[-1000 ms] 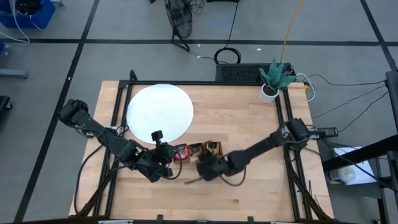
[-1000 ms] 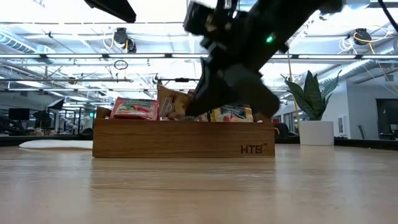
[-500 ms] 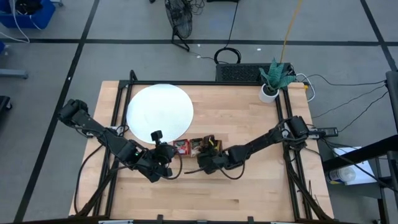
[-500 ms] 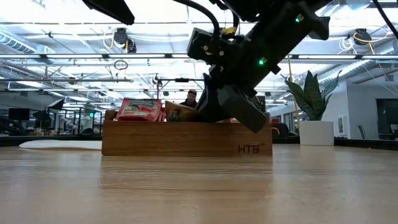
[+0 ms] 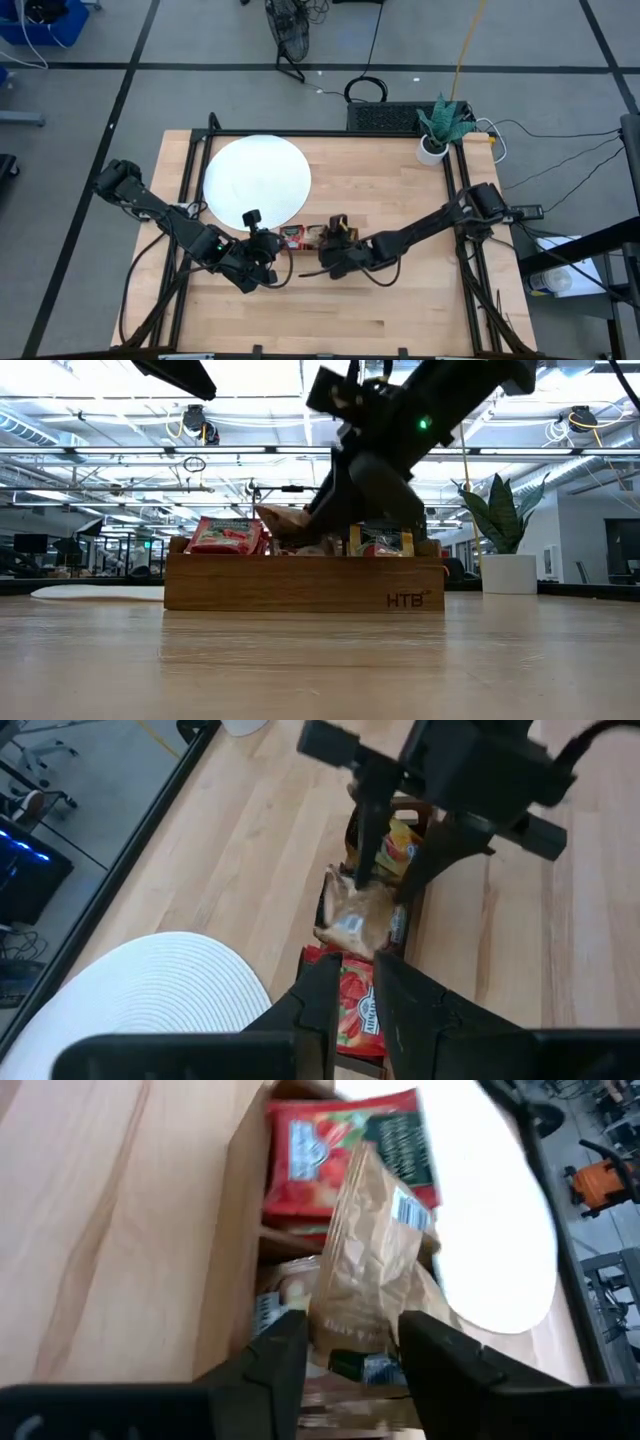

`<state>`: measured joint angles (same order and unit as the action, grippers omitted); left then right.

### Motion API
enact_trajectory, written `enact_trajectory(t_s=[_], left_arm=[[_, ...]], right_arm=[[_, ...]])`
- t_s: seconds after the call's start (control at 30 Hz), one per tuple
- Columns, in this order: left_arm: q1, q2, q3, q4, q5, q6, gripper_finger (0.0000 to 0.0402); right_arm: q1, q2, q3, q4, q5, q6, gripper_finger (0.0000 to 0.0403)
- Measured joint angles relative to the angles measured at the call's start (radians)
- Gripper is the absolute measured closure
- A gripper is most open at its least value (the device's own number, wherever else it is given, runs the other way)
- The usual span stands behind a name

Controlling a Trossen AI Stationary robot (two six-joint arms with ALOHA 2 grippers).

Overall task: Pick & Place Tea
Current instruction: Put the brown tea bag into the middle section of the wooden organizer, then return to Home Position

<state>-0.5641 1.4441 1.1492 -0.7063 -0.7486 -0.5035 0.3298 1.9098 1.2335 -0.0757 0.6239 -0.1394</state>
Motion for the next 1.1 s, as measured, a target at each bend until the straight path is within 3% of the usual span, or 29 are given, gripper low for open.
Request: enact_trajectory(t_s=[0.73,0.93,1.1], left_arm=[[-0.005,-0.001,0.0,0.03,0.005,0.007,0.033],[-0.141,-0.085,-0.001,-0.005,-0.209,0.054,0.033],[-0.304,-0.239,-0.164,-0.04,-0.412,-0.041,0.033]], right_arm=[[0.007,-0.083,0.001,-0.022,0.007,-0.005,0.0247],[0.04,-0.293,-0.03,-0.067,0.002,0.042,0.0256],[0.066,-0.589,-0.248,-0.02,0.009,0.024,0.0258]])
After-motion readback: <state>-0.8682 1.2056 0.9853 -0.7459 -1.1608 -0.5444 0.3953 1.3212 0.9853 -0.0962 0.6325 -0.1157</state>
